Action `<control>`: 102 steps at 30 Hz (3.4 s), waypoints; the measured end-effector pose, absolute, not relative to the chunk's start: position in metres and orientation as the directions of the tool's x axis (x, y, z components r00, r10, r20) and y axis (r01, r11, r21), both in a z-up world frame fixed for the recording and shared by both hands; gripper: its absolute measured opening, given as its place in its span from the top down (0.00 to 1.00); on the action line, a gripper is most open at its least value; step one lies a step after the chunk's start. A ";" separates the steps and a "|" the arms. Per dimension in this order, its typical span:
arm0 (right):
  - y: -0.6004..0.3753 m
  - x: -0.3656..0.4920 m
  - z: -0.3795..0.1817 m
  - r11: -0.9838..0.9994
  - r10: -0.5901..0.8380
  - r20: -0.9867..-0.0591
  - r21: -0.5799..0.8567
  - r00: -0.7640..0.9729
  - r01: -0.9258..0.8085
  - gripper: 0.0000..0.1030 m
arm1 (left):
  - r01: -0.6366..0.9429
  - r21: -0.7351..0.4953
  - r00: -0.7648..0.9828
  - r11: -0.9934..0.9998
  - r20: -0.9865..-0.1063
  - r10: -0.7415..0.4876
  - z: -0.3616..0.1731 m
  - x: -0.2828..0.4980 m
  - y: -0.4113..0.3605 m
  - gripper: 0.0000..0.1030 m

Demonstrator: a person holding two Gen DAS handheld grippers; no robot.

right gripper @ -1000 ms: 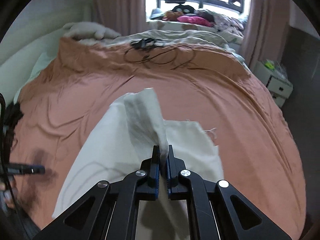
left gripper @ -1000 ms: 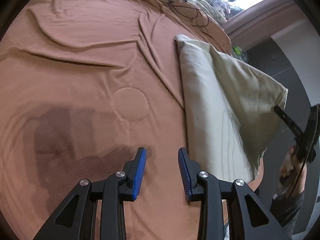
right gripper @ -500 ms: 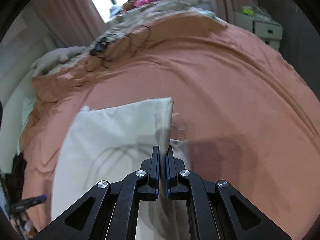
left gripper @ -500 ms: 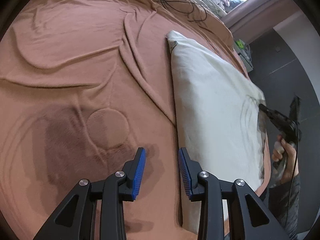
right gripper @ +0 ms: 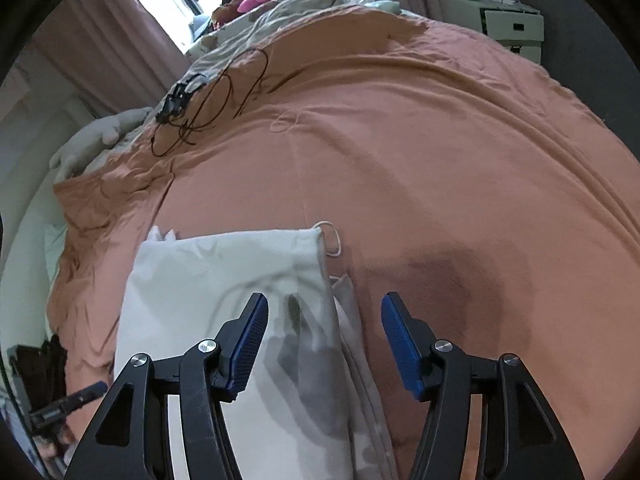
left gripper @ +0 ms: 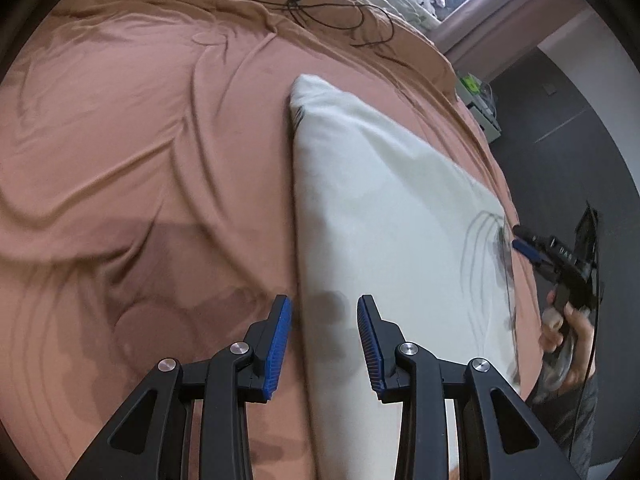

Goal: Fold large clothes

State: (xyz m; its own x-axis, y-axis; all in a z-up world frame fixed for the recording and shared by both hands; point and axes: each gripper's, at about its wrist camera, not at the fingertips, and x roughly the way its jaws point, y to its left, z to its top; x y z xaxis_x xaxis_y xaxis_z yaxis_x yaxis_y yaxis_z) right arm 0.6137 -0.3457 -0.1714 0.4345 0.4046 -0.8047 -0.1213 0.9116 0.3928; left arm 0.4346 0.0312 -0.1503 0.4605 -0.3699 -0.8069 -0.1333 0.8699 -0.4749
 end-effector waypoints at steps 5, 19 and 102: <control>-0.329 0.637 -0.191 0.921 0.388 -0.835 0.372 0.391 -0.119 0.42 | -0.164 -0.451 0.444 0.877 -0.828 -0.343 -0.159 0.470 0.028 0.65; -0.350 0.661 -0.216 0.918 0.390 -0.850 0.387 0.353 -0.083 0.45 | -0.157 -0.411 0.430 0.898 -0.847 -0.312 -0.172 0.522 0.027 0.65; -0.389 0.426 -0.005 0.700 0.704 -0.472 0.588 0.531 -0.406 0.83 | 0.108 -0.449 0.769 0.887 -0.528 -0.361 0.068 0.374 -0.041 0.84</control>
